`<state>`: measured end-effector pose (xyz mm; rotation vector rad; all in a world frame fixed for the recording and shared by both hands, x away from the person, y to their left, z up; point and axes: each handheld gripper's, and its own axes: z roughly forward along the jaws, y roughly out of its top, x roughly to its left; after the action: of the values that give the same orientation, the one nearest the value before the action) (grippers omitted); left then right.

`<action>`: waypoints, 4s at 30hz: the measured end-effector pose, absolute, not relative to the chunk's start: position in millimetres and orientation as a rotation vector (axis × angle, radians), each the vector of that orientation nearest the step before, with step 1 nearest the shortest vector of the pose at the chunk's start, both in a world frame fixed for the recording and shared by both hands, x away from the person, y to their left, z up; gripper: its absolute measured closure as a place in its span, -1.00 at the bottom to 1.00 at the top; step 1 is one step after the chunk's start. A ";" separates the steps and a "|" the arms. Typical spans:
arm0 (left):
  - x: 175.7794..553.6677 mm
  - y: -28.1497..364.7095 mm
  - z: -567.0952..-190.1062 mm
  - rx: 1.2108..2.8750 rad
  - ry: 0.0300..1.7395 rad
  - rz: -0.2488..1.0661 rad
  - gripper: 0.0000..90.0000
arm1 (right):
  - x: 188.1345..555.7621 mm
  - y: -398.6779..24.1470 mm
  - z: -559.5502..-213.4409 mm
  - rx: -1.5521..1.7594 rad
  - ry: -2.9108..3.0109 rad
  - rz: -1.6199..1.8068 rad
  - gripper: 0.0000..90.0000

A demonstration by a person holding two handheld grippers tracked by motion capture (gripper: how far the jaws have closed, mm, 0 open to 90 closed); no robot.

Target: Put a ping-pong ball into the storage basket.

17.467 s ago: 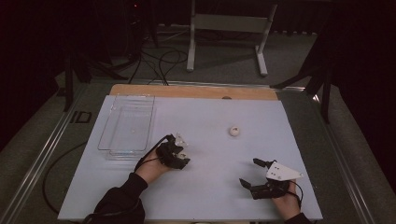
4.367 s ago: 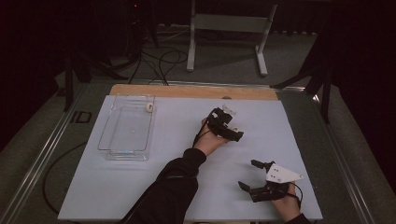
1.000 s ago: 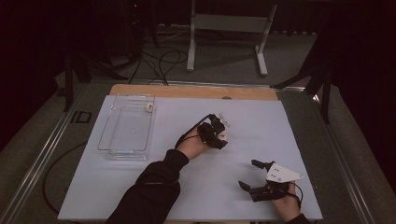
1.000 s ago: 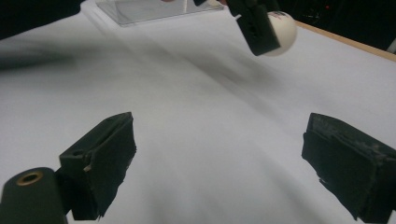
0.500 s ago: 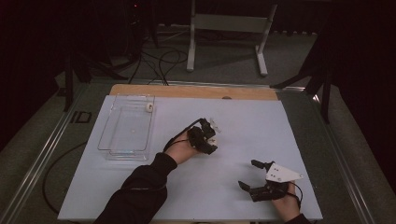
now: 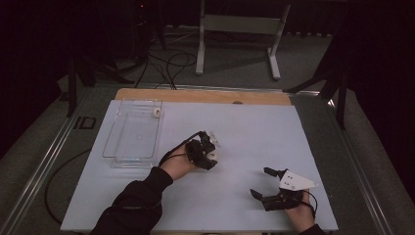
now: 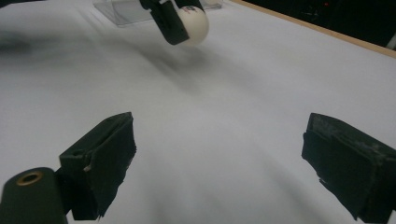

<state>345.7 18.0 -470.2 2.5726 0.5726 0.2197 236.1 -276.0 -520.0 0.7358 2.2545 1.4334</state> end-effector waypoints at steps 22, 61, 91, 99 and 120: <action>313.1 67.7 -465.9 2.618 0.514 0.206 0.17 | 236.2 -274.4 -520.6 0.732 2.260 1.431 -0.79; 291.5 106.1 -426.7 2.609 0.294 0.128 0.17 | 235.3 -273.0 -520.0 0.733 2.262 1.436 -0.79; 305.1 130.0 -385.6 2.552 0.346 0.136 0.17 | 235.4 -272.6 -520.0 0.702 2.259 1.434 -0.79; 310.7 134.0 -376.6 2.537 0.364 0.151 0.17 | 234.6 -272.9 -519.0 0.704 2.256 1.442 -0.79; 326.1 154.2 -351.0 2.484 0.445 0.181 0.17 | 234.1 -273.9 -518.3 0.708 2.244 1.446 -0.79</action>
<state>326.1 154.2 -351.0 2.4835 0.4450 0.1806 234.1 -273.9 -518.3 0.7082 2.2438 1.4457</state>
